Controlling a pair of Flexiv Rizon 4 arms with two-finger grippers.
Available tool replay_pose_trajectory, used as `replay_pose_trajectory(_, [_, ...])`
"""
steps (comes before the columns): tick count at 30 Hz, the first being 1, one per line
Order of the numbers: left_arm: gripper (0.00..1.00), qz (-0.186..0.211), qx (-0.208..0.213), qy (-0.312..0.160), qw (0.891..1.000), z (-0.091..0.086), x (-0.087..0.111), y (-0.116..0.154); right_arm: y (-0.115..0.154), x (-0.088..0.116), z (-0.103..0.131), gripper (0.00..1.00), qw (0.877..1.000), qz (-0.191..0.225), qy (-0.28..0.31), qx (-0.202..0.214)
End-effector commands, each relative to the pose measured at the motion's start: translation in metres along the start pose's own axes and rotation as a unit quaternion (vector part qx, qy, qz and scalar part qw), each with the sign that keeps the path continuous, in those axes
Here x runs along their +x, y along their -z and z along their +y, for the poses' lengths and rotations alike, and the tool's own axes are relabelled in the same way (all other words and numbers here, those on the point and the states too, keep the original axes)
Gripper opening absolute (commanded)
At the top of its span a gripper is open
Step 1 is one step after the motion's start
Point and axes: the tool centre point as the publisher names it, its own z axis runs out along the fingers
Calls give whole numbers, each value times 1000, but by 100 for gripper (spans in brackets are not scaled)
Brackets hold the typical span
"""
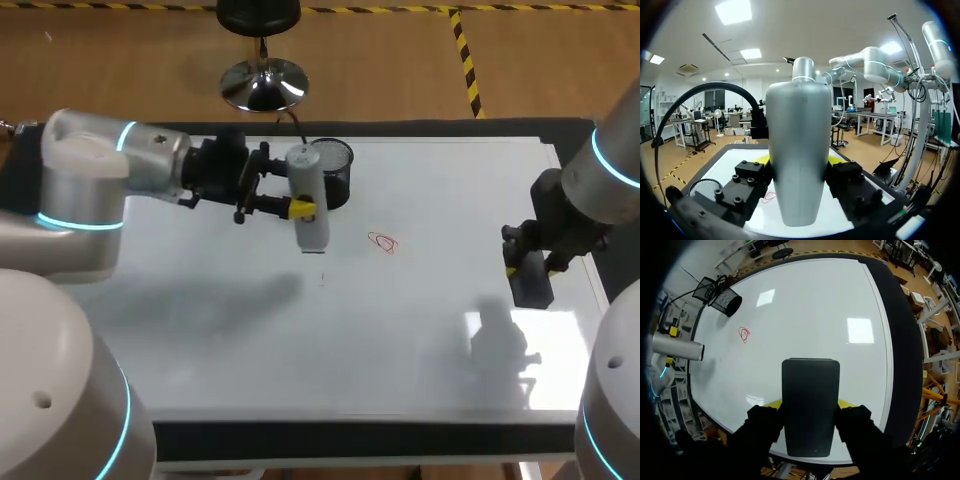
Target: Pick up the inspection probe, press it on each red-marked spot on the whiteboard one by one, put down the probe, pick up the eraser, and wipe off all the red marks.
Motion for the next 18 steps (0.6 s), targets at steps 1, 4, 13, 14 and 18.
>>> replay_pose_trajectory(1, [0, -10, -6, -2, 1000, -4, -2, -15, 0, -1, 0, 0, 1000, 1, 1, 0])
replay_pose_trajectory(4, [0, -14, -10, -2, 1000, -4, -4, -23, 0, -1, 0, 0, 1000, 1, 1, 0])
replay_pose_trajectory(13, [0, -19, -2, -4, 1000, -2, -15, -45, 0, -1, 0, 0, 1000, 1, 1, 0])
replay_pose_trajectory(14, [0, -21, -2, -5, 1000, -2, -16, -47, 0, -1, 0, 0, 1000, 1, 1, 0])
replay_pose_trajectory(18, [0, -18, -12, -6, 1000, 2, -20, -55, 0, -1, 0, 0, 1000, 1, 1, 0])
